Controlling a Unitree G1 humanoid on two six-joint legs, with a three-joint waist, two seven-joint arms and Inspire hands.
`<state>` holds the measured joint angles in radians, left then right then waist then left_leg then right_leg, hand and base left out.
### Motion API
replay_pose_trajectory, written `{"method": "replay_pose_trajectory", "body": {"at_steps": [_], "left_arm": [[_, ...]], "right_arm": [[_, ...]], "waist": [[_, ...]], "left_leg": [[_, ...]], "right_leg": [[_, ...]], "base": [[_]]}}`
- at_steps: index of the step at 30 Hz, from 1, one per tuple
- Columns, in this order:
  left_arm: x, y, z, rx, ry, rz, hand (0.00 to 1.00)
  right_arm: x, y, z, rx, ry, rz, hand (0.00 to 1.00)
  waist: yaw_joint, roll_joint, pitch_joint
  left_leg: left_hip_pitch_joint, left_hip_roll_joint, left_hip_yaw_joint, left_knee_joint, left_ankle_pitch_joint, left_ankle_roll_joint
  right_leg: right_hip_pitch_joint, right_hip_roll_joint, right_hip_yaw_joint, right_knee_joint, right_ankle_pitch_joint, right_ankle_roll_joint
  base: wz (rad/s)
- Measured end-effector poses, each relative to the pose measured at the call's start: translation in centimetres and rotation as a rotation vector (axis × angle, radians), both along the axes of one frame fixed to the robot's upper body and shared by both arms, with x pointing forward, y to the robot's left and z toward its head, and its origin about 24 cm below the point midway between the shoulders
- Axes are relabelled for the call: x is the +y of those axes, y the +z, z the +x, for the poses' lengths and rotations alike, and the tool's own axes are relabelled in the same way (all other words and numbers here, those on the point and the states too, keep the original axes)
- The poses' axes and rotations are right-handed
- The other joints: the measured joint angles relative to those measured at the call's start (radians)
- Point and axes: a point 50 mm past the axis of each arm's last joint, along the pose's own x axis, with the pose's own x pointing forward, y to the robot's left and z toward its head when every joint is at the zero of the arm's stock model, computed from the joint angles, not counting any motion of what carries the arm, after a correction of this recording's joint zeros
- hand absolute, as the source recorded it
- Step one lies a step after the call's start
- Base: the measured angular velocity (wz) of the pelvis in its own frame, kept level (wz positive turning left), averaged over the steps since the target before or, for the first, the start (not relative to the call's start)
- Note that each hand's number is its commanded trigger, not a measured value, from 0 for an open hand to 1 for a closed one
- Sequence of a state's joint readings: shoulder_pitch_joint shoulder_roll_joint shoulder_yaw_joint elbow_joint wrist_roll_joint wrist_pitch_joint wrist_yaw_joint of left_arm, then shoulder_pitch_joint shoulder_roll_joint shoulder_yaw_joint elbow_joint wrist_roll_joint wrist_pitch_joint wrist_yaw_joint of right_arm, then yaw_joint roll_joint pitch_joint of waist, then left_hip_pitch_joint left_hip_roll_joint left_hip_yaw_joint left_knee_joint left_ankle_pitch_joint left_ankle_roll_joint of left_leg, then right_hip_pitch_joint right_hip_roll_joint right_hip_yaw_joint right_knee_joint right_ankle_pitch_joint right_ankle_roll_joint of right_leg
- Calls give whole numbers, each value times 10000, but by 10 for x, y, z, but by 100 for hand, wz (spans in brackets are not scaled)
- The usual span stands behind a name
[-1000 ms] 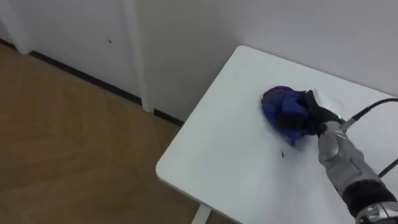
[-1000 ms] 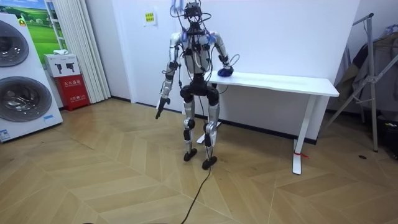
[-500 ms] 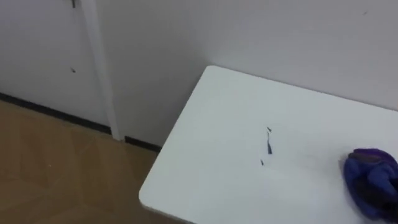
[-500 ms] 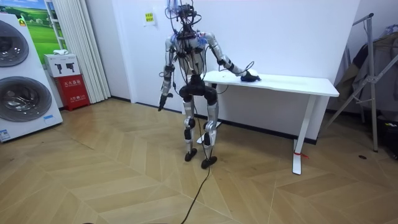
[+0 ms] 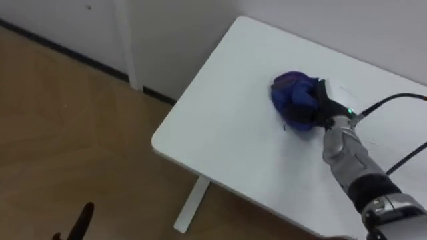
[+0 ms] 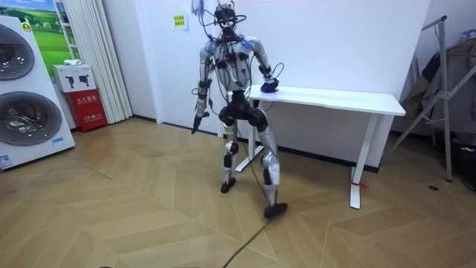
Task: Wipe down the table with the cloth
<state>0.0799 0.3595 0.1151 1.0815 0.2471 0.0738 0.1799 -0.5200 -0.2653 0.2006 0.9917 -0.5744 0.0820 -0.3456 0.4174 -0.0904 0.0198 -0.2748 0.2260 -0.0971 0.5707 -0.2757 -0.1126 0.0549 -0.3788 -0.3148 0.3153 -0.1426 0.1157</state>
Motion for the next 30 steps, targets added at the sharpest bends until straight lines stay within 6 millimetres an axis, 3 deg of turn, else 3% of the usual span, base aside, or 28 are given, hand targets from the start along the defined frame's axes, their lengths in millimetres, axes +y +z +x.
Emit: {"method": "replay_pose_trajectory", "body": {"at_steps": [1,2,3,4,5,6,7,8,9,10,11,12,13,14,15,16,17,19,21,22,23,24,25,26,28,30], "left_arm": [[8,2,-11,275,166,196,0],[15,5,-19,398,370,362,0],[18,6,-22,440,439,440,0],[19,5,-30,607,549,505,0],[8,-2,-40,863,621,160,0],[1,-6,-46,994,658,-70,0],[-11,-13,-54,1172,756,-461,0],[-20,-17,-56,1221,783,-721,0],[-23,-19,-55,1189,789,-817,0],[-28,-21,-53,1125,832,-975,0],[-33,-22,-50,1048,829,-1106,0],[-34,-23,-48,994,829,-1158,0],[-38,-23,-44,766,940,-1293,0],[-38,-23,-41,559,1082,-1359,0],[-38,-23,-43,548,1181,-1341,0],[-40,-23,-42,465,1314,-1323,0],[-43,-23,-39,334,1333,-1320,0],[-45,-23,-43,289,1381,-1182,0],[-43,-22,-51,452,1571,-1015,0],[-40,-21,-58,562,1818,-901,0],[-37,-20,-65,679,2000,-810,0],[-36,-20,-69,755,2111,-774,0],[-33,-19,-78,838,2430,-719,0],[-30,-17,-86,872,2718,-629,0],[-26,-15,-92,848,2949,-506,0],[-26,-14,-93,795,2953,-486,0]], "right_arm": [[-7,-8,-10,135,-246,154,100],[-15,-14,-18,294,-430,158,100],[-20,-16,-22,341,-546,160,100],[-32,-21,-33,560,-836,16,100],[-49,-31,-52,1037,-1308,-123,100],[-56,-34,-60,1284,-1507,-247,100],[-66,-34,-64,1530,-1696,-322,100],[-70,-29,-62,1640,-1719,-344,100],[-70,-26,-60,1638,-1590,-450,100],[-66,-18,-53,1544,-1172,-728,100],[-58,-8,-44,1281,-648,-867,100],[-53,-3,-40,1111,-342,-948,100],[-41,9,-29,620,298,-1155,100],[-26,18,-20,182,815,-1099,100],[-19,21,-16,40,1037,-1033,100],[-12,23,-12,-125,1301,-931,100],[-12,22,-13,-88,1406,-1034,100],[-16,20,-15,-67,1217,-1112,100],[-29,12,-28,-30,590,-957,100],[-42,0,-40,185,-29,-810,100],[-55,-14,-58,258,-834,-337,100],[-61,-20,-68,292,-1131,-279,100],[-71,-27,-83,276,-1685,-98,100],[-82,-34,-100,395,-2356,23,100],[-94,-42,-119,522,-3248,245,100],[-100,-44,-126,641,-3725,301,100]], "waist": [[-184,-68,-22],[-424,-91,-20],[-593,-134,-17],[-807,-124,-107],[-885,38,-281],[-920,0,-341],[-1140,-72,-281],[-1295,-70,-234],[-1403,-74,-180],[-1512,-57,-156],[-1425,42,-94],[-1392,76,-77],[-1359,242,-25],[-1321,342,16],[-1307,361,26],[-1321,471,35],[-1308,509,-18],[-1366,527,-39],[-1545,436,-94],[-1796,334,-138],[-2025,259,-186],[-2142,231,-206],[-2299,170,-256],[-2403,116,-305],[-2539,74,-331],[-2629,78,-327]], "left_leg": [[132,180,-416,-164,98,-373],[272,442,-763,-404,254,-826],[330,534,-951,-561,340,-1031],[486,906,-1060,-776,526,-1234],[625,1199,-811,-832,791,-724],[734,1115,-353,-851,857,-643],[960,869,568,-703,833,-598],[1118,622,1318,-576,705,-386],[1206,459,1571,-560,623,-246],[1387,124,1901,-577,443,30],[1661,-274,2240,-738,295,259],[1798,-511,2411,-899,256,330],[2023,-900,2645,-1285,143,583],[2275,-1129,2590,-1686,175,781],[2389,-1172,2585,-1870,280,759],[2613,-1202,2589,-2194,350,723],[2732,-1320,2572,-2495,489,743],[2856,-1466,2560,-2898,612,788],[2876,-1581,2448,-3094,649,812],[2864,-1635,2208,-3161,651,816],[2910,-1643,1933,-3190,651,815],[2978,-1645,1844,-3210,651,815],[3162,-1651,1728,-3273,651,815],[3366,-1655,1696,-3407,651,815],[3640,-1657,1577,-3557,650,815],[3819,-1659,1488,-3621,650,815]], "right_leg": [[48,122,-31,-262,250,26],[1,430,-98,-432,334,59],[-95,607,-275,-351,375,3],[-285,774,-560,384,-114,828],[-324,1027,-704,890,-670,473],[-325,1075,-730,941,-803,315],[-333,1109,-717,892,-871,67],[-383,1244,-743,785,-838,-150],[-412,1315,-717,752,-834,-325],[-547,1500,-569,614,-762,-656],[-569,1692,-287,446,-668,-1115],[-600,1770,-139,345,-615,-1212],[-667,1953,114,199,-525,-1391],[-752,2085,348,119,-475,-1473],[-777,2173,452,107,-462,-1495],[-850,2312,698,1,-447,-1642],[-868,2311,820,-122,-440,-1667],[-920,2253,925,-193,-463,-1707],[-895,2244,1140,-250,-409,-1611],[-847,2236,1152,-229,-320,-1444],[-713,2231,1112,-230,-161,-1091],[-612,2225,1085,-242,-97,-905],[-358,2211,1016,-283,-31,-576],[-62,2218,889,-466,-34,-484],[353,2241,611,-781,6,-382],[549,2257,586,-851,12,-371]], "base": [[89],[87],[77],[59],[43],[11],[-5],[-11],[-21],[-52],[-65],[-74],[-67],[-64],[-54],[-35],[-23],[-5],[20],[53],[57],[49],[35],[28],[10],[-3]]}}
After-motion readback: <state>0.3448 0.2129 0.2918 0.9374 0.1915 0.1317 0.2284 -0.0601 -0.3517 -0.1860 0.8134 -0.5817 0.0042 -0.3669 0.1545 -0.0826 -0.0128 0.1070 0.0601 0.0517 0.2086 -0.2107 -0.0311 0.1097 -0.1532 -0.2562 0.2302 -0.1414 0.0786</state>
